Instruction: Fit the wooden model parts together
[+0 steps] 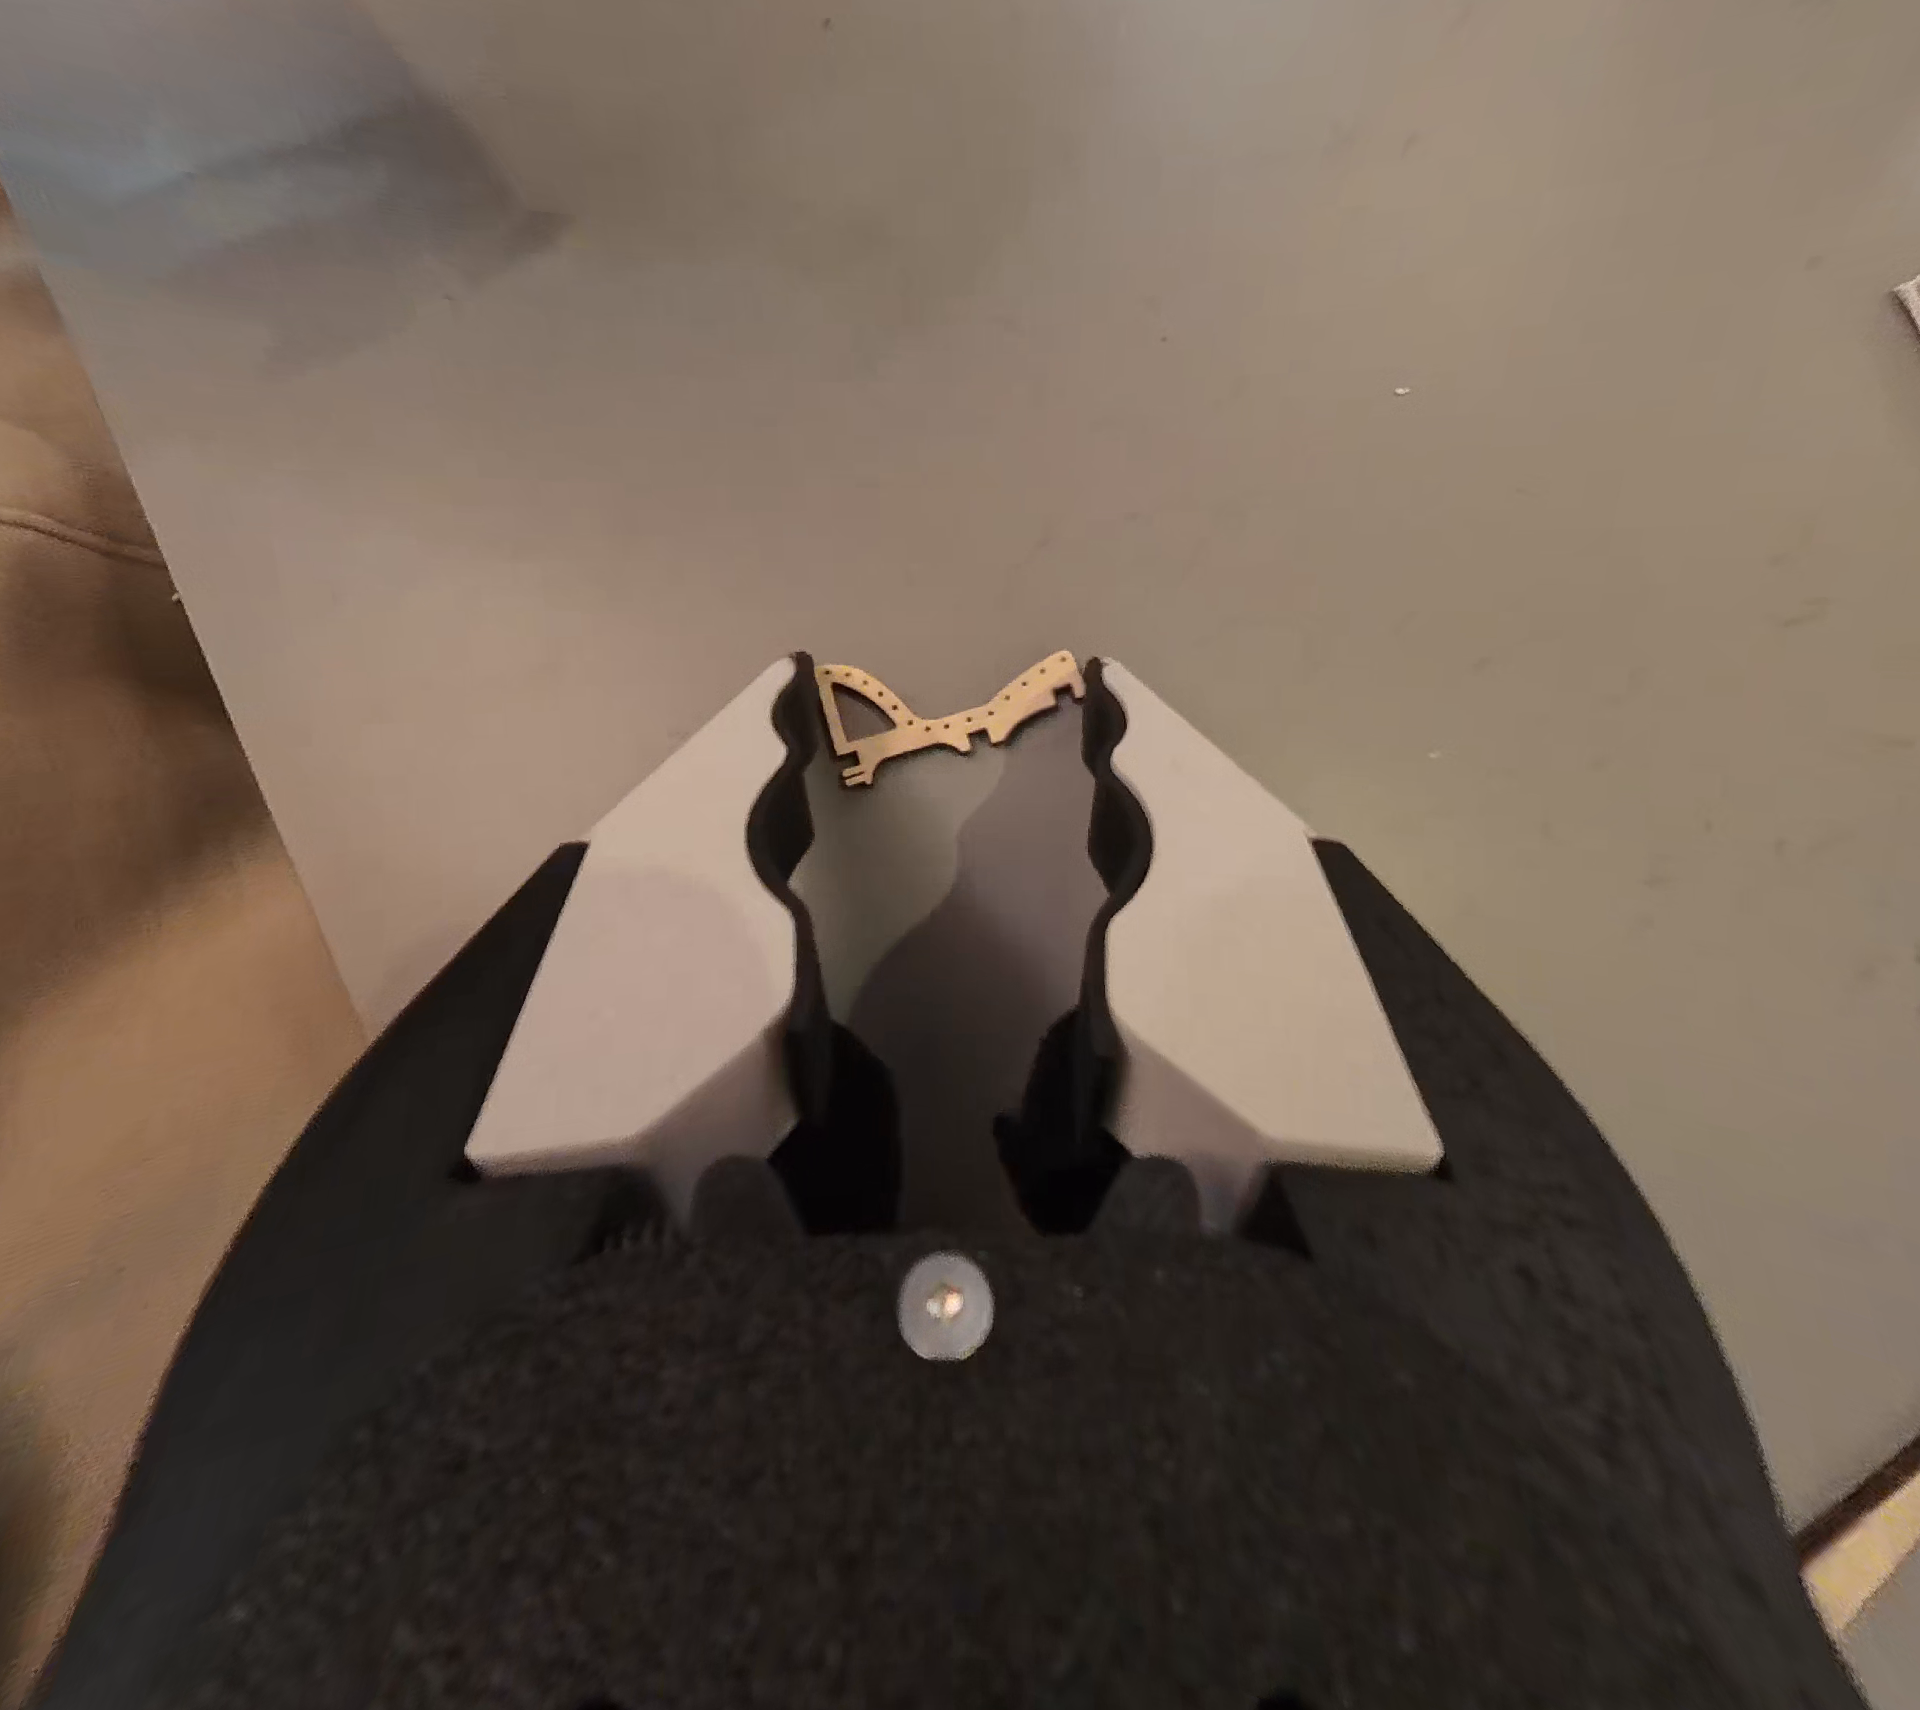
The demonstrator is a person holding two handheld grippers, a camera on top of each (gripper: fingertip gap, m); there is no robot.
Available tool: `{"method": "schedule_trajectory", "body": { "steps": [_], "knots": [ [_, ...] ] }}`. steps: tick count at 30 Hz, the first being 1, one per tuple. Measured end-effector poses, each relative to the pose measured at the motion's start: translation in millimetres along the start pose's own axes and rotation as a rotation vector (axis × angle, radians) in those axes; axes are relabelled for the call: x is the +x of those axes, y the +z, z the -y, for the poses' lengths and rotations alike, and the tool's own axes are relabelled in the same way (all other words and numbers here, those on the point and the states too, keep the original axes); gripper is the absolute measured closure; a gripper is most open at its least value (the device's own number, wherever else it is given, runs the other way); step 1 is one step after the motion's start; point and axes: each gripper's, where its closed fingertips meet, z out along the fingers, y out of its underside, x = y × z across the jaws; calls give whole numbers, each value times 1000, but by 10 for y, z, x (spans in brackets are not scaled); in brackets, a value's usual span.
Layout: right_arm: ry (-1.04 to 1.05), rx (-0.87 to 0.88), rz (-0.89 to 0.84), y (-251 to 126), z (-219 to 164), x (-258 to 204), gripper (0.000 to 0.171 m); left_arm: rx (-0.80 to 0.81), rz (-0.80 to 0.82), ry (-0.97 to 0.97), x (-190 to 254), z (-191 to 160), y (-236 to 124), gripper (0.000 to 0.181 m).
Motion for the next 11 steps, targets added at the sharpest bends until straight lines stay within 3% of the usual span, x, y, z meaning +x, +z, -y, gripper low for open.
{"method": "schedule_trajectory", "body": {
  "steps": [3, 5, 7, 9, 11],
  "knots": [
    [90, 30, 57, -46, 88, -25, 121, 56, -171, -64, 262, 91, -8, 142],
    [182, 199, 158, -208, 381, -117, 121, 115, -318, -159, 460, 213, -67, 142],
    [317, 508, 381, -634, 935, -309, 121, 185, -479, -313, 632, 358, -143, 142],
    [399, 886, 676, -1330, 1508, -538, 122, 246, -689, -485, 845, 488, -230, 142],
    [416, 1093, 903, -1778, 1773, -747, 121, 248, -834, -589, 1059, 495, -227, 141]
  ]
}}
